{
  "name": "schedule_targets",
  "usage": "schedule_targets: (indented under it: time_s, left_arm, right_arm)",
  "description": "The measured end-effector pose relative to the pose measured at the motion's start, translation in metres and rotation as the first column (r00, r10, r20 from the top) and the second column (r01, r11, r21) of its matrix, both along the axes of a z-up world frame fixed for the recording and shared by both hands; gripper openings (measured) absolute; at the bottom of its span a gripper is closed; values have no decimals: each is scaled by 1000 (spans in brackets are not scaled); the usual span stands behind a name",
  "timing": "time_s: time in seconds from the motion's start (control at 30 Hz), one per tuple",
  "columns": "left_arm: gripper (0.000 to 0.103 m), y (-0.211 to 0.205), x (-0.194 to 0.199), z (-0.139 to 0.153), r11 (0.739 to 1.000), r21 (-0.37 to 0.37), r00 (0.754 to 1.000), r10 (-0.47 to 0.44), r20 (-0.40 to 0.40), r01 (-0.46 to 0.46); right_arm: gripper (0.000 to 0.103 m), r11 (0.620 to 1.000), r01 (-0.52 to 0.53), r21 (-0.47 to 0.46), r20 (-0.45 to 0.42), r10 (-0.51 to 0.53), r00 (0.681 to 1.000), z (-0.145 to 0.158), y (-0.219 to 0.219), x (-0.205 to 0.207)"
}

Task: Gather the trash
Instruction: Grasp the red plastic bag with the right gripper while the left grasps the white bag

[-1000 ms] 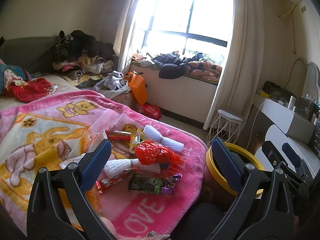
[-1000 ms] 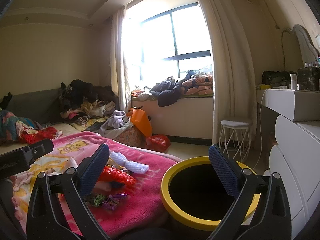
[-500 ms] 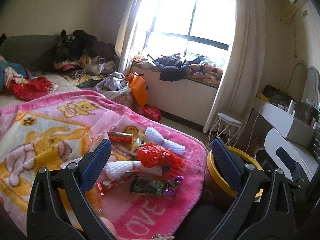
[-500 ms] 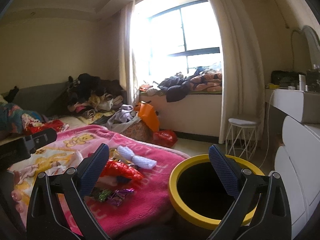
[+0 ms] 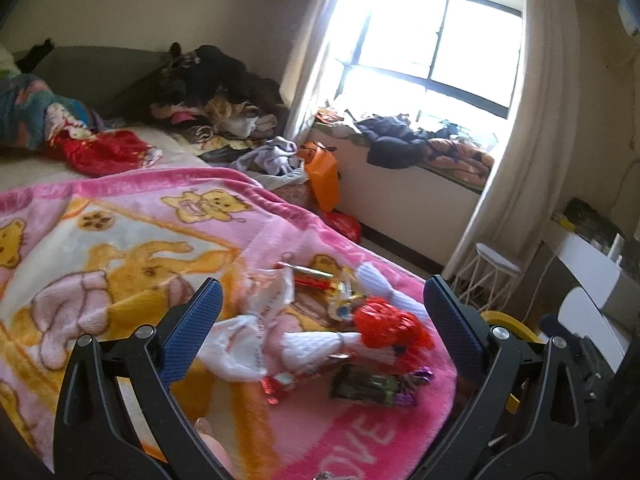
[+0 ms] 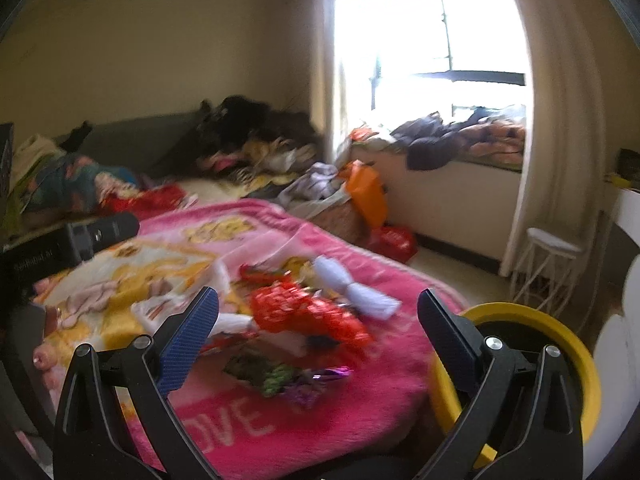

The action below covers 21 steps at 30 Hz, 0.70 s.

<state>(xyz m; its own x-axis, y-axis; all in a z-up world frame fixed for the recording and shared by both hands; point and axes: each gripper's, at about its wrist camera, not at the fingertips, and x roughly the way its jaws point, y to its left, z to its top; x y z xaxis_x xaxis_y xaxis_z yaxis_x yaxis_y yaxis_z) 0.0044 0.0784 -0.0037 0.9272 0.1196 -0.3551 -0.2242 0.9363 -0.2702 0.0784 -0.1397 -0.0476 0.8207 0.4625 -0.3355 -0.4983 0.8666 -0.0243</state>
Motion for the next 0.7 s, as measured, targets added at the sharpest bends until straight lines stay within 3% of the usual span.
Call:
schedule_targets:
  time_s: [0.3,0.47,0.7]
  left_arm:
    - [92,44,1,-10,996,-40,996,84,-38,-85]
    - [92,67,5,-22,990,-32,988,131,-79,-134]
    - [92,87,23,-47,993,-60,982,91,-163,-102]
  right_arm:
    - [97,987,-118,-110,-106,107,989,-17,48,38]
    - [97,976,-138,-171,-137,115,984,-28,63,61]
    - [97,964,-149,-221,-209,102,973,-43,77,94]
